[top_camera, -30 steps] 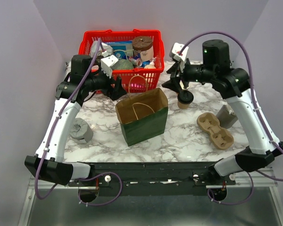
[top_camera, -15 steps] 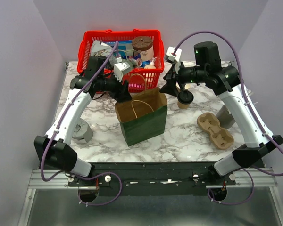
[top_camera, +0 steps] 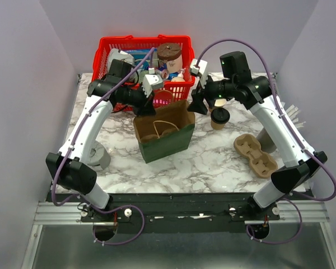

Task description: Pack the takeout coffee

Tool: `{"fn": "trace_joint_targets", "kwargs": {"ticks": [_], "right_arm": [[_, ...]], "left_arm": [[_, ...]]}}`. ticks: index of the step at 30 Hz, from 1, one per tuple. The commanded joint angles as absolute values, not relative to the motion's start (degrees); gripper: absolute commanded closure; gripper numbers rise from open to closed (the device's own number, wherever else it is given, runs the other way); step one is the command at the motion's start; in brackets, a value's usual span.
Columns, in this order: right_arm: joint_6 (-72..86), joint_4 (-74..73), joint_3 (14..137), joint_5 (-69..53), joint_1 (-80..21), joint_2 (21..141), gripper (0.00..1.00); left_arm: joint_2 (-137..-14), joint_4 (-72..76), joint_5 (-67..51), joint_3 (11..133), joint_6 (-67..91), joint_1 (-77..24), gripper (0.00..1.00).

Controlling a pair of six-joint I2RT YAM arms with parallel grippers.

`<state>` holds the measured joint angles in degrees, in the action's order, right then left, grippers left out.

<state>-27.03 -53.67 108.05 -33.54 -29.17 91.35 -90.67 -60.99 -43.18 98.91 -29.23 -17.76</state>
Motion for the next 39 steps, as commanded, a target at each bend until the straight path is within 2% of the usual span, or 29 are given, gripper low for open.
{"fn": "trace_joint_targets", "kwargs": {"ticks": [1,5,19,27,32,39], "right_arm": [[-25.6,-52.1,107.9,-30.1,-28.4,92.3,0.30],[-24.2,-51.3,108.4,-29.7,-27.7,93.3,0.30],[-23.6,-49.7,102.4,-27.2,-27.2,91.8,0.29],[-24.0,-49.6,102.5,-25.5,-27.2,91.7,0.29],[-23.7,-47.5,99.4,-17.9,-26.2,89.9,0.29],[-24.3,-51.9,102.9,-19.6,-20.3,93.7,0.26]], "left_arm": [[-86.2,-60.7,-39.6,100.9,-36.6,-18.1,1.00],[-83.2,-59.8,-36.9,100.3,-40.1,-18.5,1.00],[-62.5,-43.7,-20.8,70.7,-43.9,-33.0,1.00],[-59.3,-43.2,-19.2,69.2,-44.9,-34.8,1.00],[-56.2,-41.6,-18.3,68.6,-44.2,-35.3,1.00],[-59.3,-48.3,-23.0,75.1,-40.3,-35.2,1.00]]}}
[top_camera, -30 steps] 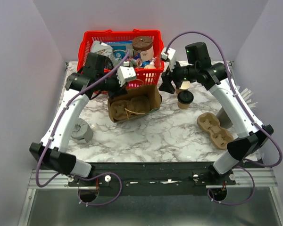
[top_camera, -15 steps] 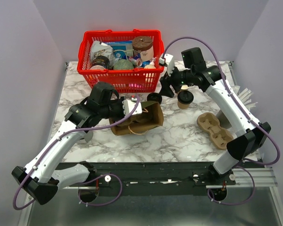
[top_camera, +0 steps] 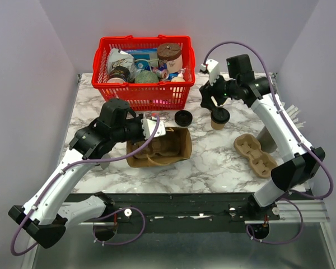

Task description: Pack the takeout coffee

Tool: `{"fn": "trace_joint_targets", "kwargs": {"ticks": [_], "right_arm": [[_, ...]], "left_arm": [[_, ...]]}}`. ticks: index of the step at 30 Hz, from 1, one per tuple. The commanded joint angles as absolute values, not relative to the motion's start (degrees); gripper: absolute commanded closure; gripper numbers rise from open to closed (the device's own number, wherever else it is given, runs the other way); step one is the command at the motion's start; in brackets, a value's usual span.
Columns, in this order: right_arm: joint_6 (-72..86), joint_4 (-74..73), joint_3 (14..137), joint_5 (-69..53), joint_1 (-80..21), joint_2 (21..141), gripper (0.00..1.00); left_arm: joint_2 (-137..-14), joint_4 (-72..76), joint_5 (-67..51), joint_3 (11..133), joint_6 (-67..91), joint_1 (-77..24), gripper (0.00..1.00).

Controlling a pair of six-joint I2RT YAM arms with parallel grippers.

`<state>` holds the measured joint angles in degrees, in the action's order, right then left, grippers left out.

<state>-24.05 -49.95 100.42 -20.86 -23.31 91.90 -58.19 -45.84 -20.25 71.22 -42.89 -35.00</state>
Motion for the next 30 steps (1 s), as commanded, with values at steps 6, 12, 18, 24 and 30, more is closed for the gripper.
{"fn": "trace_joint_targets", "kwargs": {"ticks": [6,12,18,24,30], "right_arm": [[-22.8,-51.2,101.4,-16.9,-18.6,96.1,0.09],[-22.2,-53.9,104.8,-14.7,-14.8,102.3,0.08],[-23.1,-57.0,107.5,-12.5,-13.1,108.0,0.09],[-21.4,-56.0,105.0,-9.8,-13.1,108.9,0.08],[-23.0,-58.3,104.8,-9.9,-13.1,111.6,0.07]], "left_arm": [[-61.0,-49.2,-22.8,76.4,-36.5,-34.1,1.00],[-69.0,-53.4,-33.2,79.3,-27.7,-28.4,0.99],[-69.9,-45.5,-31.6,78.6,-18.3,-24.6,0.53],[-71.5,-43.5,-30.6,80.9,-15.8,-23.4,0.43],[-70.8,-42.6,-30.1,80.4,-14.7,-22.8,0.37]]}}
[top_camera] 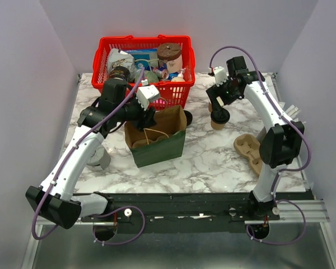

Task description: Pack the takeout coffee

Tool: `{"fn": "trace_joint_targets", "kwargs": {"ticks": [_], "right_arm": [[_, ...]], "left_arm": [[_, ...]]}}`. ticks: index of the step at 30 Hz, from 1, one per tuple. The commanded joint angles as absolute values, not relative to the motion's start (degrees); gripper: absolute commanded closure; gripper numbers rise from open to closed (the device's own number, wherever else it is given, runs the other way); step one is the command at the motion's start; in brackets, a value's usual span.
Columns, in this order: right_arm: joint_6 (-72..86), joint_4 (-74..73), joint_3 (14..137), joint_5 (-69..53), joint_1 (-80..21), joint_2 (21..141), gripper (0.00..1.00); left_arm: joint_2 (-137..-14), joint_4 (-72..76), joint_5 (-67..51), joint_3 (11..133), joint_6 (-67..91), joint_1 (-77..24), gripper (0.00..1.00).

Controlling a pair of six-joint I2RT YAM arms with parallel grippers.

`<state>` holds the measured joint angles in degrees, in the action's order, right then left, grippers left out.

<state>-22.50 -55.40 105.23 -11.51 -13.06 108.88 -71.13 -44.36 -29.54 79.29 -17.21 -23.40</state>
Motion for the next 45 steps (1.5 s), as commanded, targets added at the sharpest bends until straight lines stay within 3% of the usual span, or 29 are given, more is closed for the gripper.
{"fn": "trace_joint_targets", "kwargs": {"ticks": [1,20,33,41,45], "right_arm": [[-23.2,-58.2,104.4,-10.0,-13.0,111.7,0.06],[-25.3,-58.5,104.6,-8.3,-12.8,116.3,0.05],[-26.5,-58.6,104.1,-7.1,-12.8,116.7,0.16],[-28.0,-58.4,102.5,-4.4,-12.8,117.2,0.13],[-28.2,-58.4,102.3,-4.7,-12.8,116.3,0.20]], "left_arm": [[-70.8,-42.5,-30.0,80.4,-14.5,-22.7,0.37],[-72.2,-41.2,-31.0,81.3,-13.2,-21.2,0.36],[-72.3,-40.6,-31.4,80.9,-13.0,-20.7,0.36],[-72.4,-40.7,-31.6,80.9,-13.1,-20.6,0.36],[-72.5,-40.9,-31.5,81.1,-13.1,-20.6,0.36]]}}
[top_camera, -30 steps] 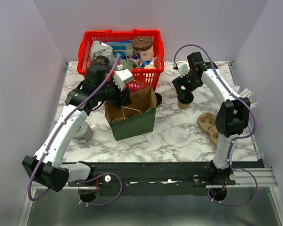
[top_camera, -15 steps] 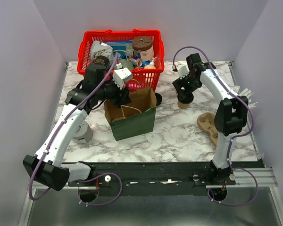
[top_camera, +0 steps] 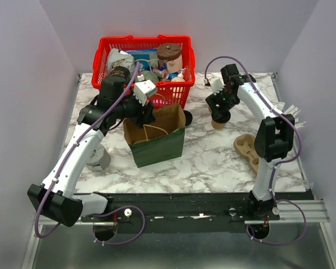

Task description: Pack the takeout coffee

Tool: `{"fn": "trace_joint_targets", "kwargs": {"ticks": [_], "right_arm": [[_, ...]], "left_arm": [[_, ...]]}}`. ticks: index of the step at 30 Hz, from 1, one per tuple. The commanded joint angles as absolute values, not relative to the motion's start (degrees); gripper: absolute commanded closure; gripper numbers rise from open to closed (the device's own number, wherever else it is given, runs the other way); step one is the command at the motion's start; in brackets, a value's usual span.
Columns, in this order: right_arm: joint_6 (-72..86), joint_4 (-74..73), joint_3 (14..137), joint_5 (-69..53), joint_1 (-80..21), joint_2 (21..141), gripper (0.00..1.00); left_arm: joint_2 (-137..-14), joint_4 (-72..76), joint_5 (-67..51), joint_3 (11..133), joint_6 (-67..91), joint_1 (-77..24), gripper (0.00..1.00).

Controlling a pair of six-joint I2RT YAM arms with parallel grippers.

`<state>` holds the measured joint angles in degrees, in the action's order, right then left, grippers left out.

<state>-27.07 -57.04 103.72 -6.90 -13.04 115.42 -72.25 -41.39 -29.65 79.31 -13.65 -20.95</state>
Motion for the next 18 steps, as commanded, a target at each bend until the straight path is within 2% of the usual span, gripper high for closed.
{"fn": "trace_joint_targets", "kwargs": {"ticks": [1,8,10,11,12,15,18], "right_arm": [[-28.4,-58.6,102.6,-4.8,-12.8,116.0,0.24],[-29.7,-62.5,105.5,-6.6,-12.8,111.4,0.41],[-31.3,-64.6,105.9,-7.9,-12.8,108.8,0.43],[-31.6,-64.5,105.5,-7.9,-12.8,107.9,0.44],[-31.8,-64.3,105.3,-7.9,-12.7,107.0,0.45],[-31.6,-64.2,105.6,-8.9,-12.7,104.0,0.51],[-31.2,-65.6,107.7,-12.5,-12.8,102.0,0.63]], "left_arm": [[-72.4,-41.0,-31.5,81.2,-13.2,-20.6,0.36],[-72.4,-40.7,-31.7,82.4,-12.5,-20.5,0.36],[-72.5,-40.7,-33.0,83.1,-12.2,-20.5,0.33],[-72.7,-40.7,-33.7,83.5,-12.1,-20.6,0.24],[-72.9,-40.7,-34.3,83.7,-12.2,-20.6,0.02],[-72.9,-40.1,-35.9,84.2,-12.0,-20.6,0.01],[-72.6,-39.3,-35.2,85.2,-11.2,-20.6,0.01]]}}
